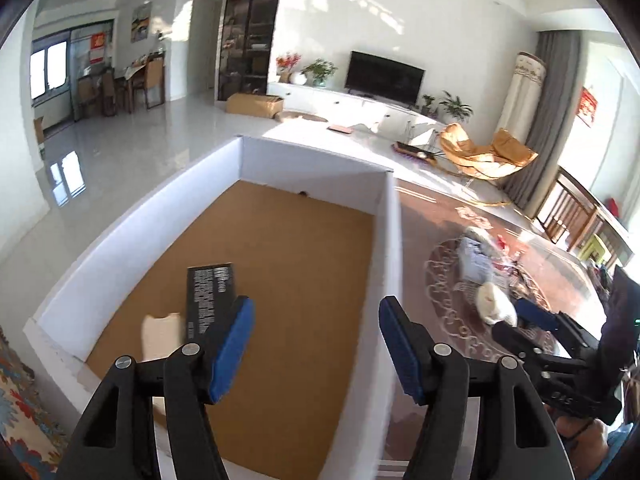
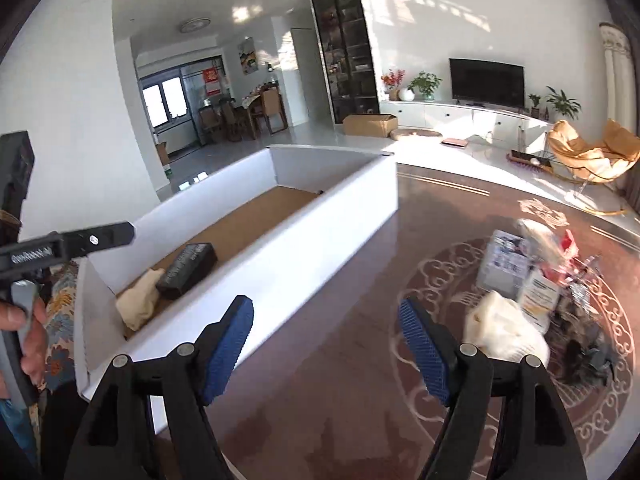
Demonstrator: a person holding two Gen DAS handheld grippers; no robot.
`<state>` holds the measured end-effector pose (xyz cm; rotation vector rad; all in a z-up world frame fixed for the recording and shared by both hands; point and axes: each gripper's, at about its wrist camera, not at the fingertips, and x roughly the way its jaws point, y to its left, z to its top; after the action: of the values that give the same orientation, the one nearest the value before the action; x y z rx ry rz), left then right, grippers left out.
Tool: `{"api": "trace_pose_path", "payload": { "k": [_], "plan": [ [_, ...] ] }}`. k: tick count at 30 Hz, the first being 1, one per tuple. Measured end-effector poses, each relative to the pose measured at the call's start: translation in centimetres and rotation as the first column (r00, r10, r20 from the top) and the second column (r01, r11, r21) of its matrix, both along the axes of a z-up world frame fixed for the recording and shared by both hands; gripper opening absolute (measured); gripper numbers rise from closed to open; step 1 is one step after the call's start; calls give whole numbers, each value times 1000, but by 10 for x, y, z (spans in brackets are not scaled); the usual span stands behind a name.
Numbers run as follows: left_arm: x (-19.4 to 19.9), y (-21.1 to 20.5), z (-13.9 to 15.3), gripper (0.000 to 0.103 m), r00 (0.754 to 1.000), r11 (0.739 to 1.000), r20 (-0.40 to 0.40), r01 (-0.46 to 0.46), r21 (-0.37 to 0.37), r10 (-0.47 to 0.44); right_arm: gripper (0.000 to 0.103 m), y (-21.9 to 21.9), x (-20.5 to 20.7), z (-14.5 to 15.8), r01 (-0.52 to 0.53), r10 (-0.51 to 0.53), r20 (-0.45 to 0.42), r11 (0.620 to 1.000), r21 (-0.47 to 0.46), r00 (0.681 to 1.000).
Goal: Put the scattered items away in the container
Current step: 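Bring both empty tools back over the table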
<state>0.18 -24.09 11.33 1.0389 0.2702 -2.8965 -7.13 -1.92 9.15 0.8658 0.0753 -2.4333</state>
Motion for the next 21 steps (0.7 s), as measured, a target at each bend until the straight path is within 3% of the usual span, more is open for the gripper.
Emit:
{"api": "trace_pose_path", "payload": {
  "k": [2, 6, 9, 12, 16, 21],
  "plan": [
    [-3, 53, -4, 101, 994, 994, 2, 105, -8, -105, 76, 57, 3, -18, 111, -113, 21, 991, 76, 993],
    [-31, 150, -53, 103, 954, 962, 125, 270, 30, -272, 76, 159, 12, -49, 286, -309, 56, 923, 257, 949],
    [-53, 200, -101, 103, 937, 953, 212, 296, -63, -277, 76, 204, 23, -64, 333, -371, 89, 899, 282, 924],
    [-60, 223, -125, 103, 937, 939, 231, 304, -163, -263, 76, 219, 27, -67, 352, -395, 122, 896, 272, 911],
    [-58, 226, -142, 103, 923, 938, 258, 323, -123, -284, 77, 223, 23, -67, 358, -403, 149, 897, 259, 903],
    [-59, 222, -135, 103, 926, 944, 259, 311, -113, -274, 80, 217, 20, -75, 362, -409, 154, 895, 259, 900]
  ]
}}
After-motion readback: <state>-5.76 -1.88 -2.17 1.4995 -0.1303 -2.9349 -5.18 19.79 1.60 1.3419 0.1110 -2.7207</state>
